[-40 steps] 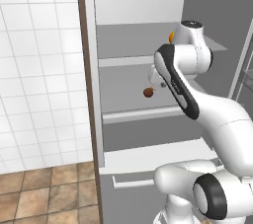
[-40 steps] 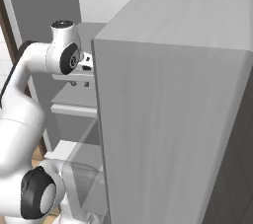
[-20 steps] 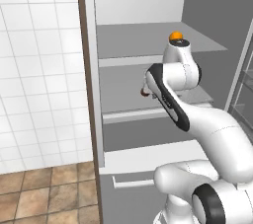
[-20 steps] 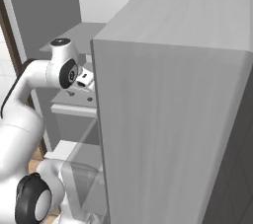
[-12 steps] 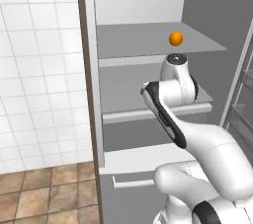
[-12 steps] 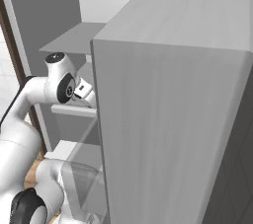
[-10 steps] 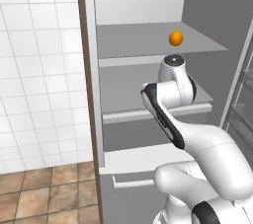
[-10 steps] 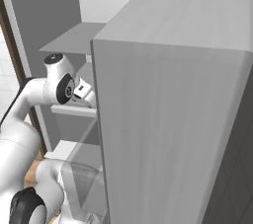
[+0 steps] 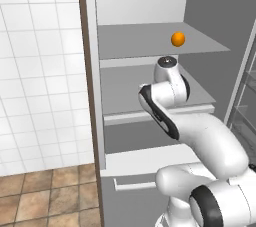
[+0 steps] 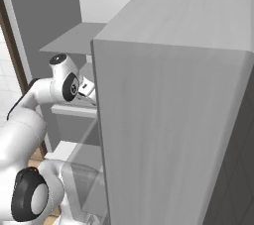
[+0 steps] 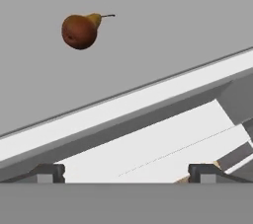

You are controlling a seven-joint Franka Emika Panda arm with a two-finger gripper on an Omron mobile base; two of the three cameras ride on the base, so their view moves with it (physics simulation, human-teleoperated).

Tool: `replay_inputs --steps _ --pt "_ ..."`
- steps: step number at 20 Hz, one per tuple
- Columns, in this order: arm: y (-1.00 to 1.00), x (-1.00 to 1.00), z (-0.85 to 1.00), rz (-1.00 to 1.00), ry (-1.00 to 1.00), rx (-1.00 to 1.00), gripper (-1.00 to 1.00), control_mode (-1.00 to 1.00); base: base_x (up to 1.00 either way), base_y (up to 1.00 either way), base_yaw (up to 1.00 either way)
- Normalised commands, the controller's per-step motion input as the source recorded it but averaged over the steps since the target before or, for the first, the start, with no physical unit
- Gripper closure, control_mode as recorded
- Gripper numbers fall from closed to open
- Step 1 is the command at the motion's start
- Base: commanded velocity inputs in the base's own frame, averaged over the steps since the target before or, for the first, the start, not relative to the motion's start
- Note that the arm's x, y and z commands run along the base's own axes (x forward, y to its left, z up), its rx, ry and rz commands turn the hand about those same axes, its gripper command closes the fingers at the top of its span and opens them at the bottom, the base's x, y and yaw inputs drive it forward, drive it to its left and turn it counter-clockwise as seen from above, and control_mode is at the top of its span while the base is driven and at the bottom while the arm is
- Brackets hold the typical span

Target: Place the cold items (orange and pear) from the fridge in one tupperware on the dining counter. Place the warm items (hot dog and kebab skewer) in the stove area in another tupperware.

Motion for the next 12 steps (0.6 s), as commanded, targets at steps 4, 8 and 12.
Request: replay_inputs --steps 4,8,12 --pt "0.0 0.43 -0.05 0.0 0.01 0.0 -1.0 -1.0 0.0 0.0 0.0" --pt "0.0 0.38 -0.14 0.0 0.0 0.0 -1.0 -1.0 0.0 0.0 0.0" --pt "0.0 0.24 -0.34 0.0 -0.02 0.0 -1.0 -1.0 0.0 0.0 0.0"
